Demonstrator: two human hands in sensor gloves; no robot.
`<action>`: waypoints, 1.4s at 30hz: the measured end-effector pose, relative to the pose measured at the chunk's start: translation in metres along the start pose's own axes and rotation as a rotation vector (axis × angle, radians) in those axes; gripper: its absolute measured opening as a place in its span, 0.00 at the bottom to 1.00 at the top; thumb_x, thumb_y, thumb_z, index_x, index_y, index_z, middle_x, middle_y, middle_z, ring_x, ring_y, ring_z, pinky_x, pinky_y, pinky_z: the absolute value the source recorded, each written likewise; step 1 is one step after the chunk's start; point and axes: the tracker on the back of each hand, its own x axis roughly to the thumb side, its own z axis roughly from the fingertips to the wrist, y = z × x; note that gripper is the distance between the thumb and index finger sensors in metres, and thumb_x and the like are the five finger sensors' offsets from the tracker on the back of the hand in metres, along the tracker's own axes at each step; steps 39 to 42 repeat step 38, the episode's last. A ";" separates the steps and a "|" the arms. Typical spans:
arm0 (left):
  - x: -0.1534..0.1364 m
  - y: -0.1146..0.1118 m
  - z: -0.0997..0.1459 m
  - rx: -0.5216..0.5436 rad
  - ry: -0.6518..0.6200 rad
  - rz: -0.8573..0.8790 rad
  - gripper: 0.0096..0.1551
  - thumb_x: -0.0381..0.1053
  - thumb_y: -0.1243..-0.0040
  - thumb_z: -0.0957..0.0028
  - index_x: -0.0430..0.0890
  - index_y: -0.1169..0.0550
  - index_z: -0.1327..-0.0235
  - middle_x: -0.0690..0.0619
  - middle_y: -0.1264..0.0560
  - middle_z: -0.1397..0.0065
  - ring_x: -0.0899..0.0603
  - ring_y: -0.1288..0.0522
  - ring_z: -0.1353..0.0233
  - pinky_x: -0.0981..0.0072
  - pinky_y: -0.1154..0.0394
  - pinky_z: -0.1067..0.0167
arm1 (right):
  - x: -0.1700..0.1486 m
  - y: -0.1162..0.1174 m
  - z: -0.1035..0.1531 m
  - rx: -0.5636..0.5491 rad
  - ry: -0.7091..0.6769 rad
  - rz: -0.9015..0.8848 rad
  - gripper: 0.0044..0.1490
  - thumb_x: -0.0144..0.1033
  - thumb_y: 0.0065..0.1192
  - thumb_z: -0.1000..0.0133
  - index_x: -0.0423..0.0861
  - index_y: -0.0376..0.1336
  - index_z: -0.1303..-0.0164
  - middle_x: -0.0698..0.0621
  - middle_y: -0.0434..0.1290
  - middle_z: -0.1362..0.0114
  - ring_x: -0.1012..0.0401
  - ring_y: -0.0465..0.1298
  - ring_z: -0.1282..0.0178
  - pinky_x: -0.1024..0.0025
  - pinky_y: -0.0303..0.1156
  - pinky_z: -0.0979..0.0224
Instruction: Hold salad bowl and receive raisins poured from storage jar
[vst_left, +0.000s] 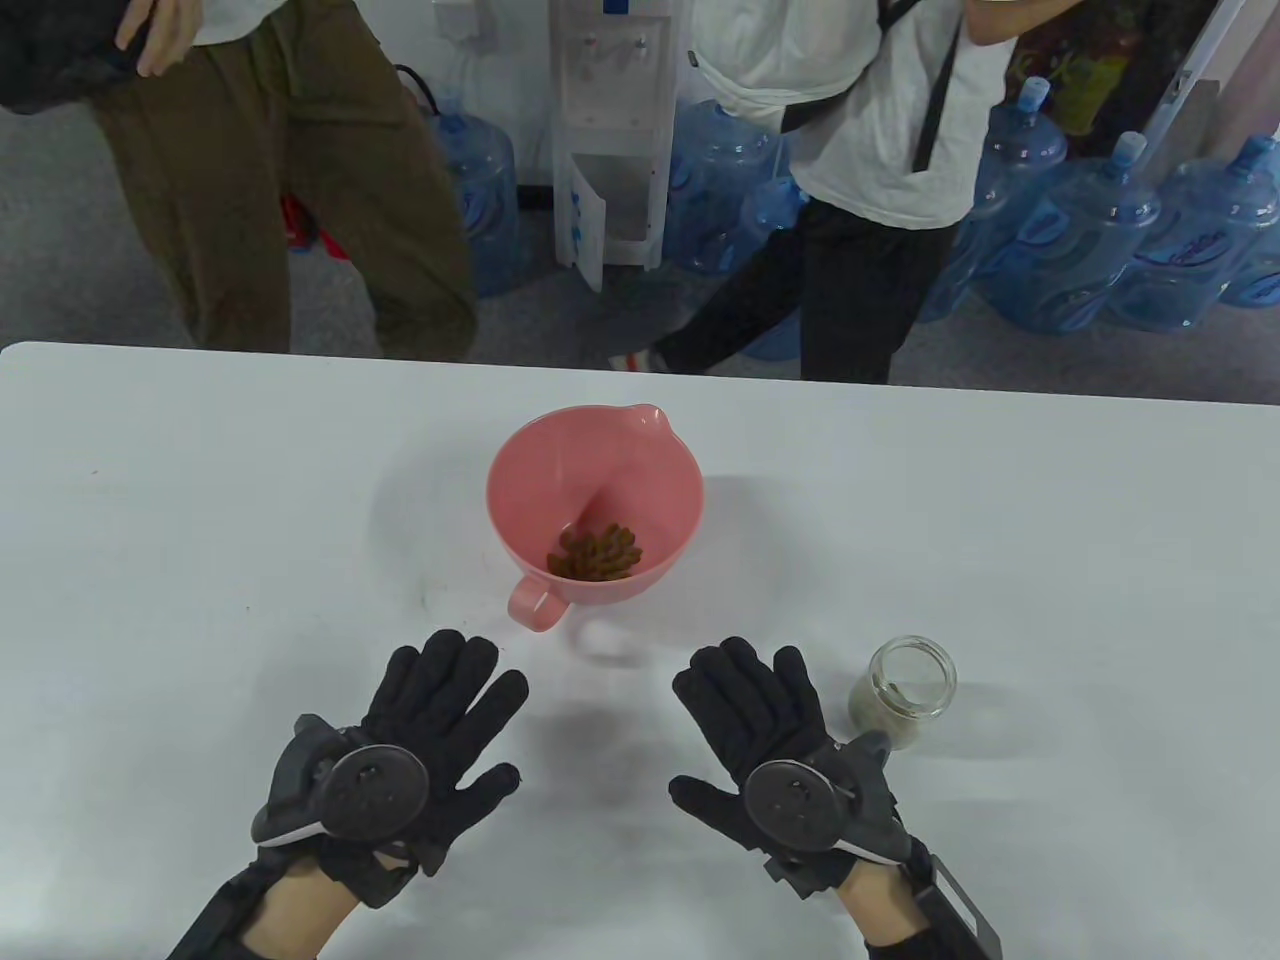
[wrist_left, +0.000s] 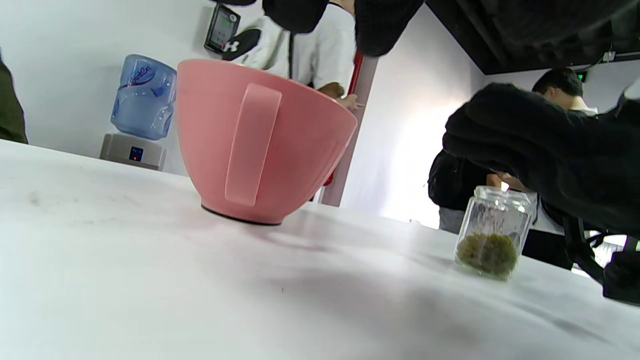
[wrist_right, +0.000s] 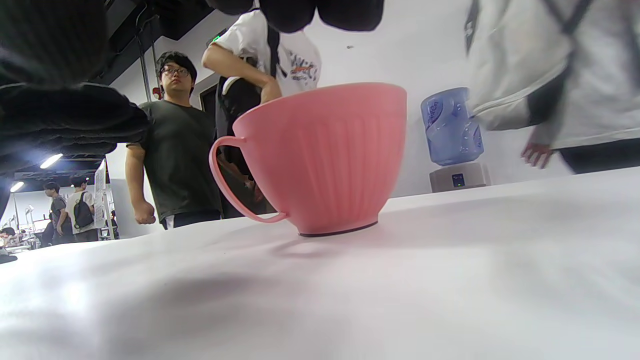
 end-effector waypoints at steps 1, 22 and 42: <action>0.000 -0.003 0.001 -0.010 0.001 -0.010 0.44 0.73 0.50 0.53 0.60 0.41 0.22 0.48 0.51 0.16 0.32 0.56 0.14 0.36 0.57 0.26 | 0.000 0.000 0.000 0.002 0.000 0.000 0.60 0.73 0.58 0.60 0.63 0.37 0.24 0.58 0.41 0.15 0.55 0.47 0.12 0.43 0.38 0.16; -0.002 -0.015 0.004 -0.010 -0.019 -0.026 0.45 0.74 0.51 0.53 0.62 0.44 0.22 0.49 0.54 0.16 0.33 0.57 0.15 0.37 0.57 0.26 | -0.003 0.002 0.000 0.031 0.005 0.020 0.60 0.72 0.58 0.60 0.63 0.37 0.24 0.58 0.40 0.15 0.55 0.46 0.12 0.43 0.37 0.16; -0.001 -0.017 0.004 -0.022 -0.017 -0.023 0.45 0.74 0.52 0.53 0.62 0.44 0.22 0.48 0.54 0.16 0.33 0.57 0.15 0.37 0.57 0.27 | -0.004 0.003 -0.001 0.032 0.008 0.017 0.60 0.72 0.58 0.60 0.63 0.37 0.24 0.58 0.40 0.15 0.55 0.46 0.12 0.43 0.37 0.16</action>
